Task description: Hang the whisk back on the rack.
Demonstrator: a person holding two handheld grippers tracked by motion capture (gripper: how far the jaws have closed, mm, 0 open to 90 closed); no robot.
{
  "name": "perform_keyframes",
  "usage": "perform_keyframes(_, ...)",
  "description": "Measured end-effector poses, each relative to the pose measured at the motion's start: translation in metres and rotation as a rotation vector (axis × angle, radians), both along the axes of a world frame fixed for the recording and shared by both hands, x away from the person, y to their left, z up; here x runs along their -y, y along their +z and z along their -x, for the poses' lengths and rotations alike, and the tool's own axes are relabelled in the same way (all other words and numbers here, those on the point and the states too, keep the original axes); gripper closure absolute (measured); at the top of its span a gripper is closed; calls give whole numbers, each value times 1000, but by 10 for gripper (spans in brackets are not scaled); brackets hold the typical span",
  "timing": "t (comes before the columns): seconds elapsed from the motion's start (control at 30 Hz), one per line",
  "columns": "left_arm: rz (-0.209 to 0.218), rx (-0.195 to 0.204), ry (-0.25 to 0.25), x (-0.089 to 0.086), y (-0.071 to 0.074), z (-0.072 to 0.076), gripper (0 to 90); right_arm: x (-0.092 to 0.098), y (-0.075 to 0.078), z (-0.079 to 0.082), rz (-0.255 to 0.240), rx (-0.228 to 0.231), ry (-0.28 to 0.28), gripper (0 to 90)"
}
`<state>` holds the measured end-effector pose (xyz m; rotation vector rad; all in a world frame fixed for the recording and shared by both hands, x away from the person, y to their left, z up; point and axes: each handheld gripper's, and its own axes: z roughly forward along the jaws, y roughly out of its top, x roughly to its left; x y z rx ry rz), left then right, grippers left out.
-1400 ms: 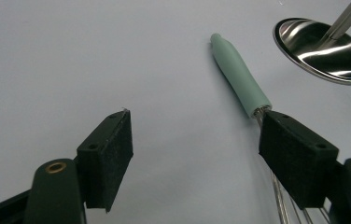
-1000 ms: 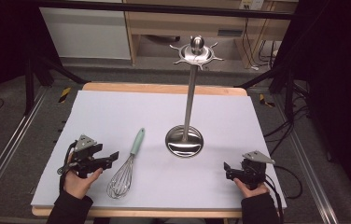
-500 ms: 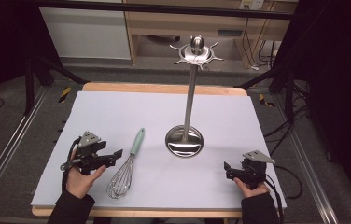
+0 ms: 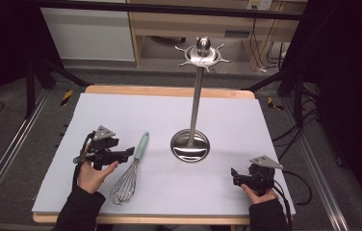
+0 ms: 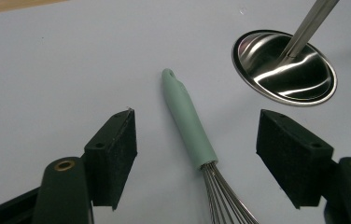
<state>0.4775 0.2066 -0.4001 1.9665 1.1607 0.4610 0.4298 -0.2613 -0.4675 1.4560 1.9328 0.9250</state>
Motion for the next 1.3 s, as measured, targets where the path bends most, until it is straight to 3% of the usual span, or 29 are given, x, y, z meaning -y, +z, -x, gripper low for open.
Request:
perform_keyframes(0.6, -61, -31, -20, 25, 8, -18, 295, 0, -1, -2, 10, -13, -2, 74)
perform_keyframes(1.0, -100, -73, -20, 32, -1, -30, 310, 0, -1, -2, 10, -16, -3, 74)
perform_keyframes(1.3, -135, -134, -20, 36, -15, -40, 318, 0, -1, -2, 11, -16, 0, 74)
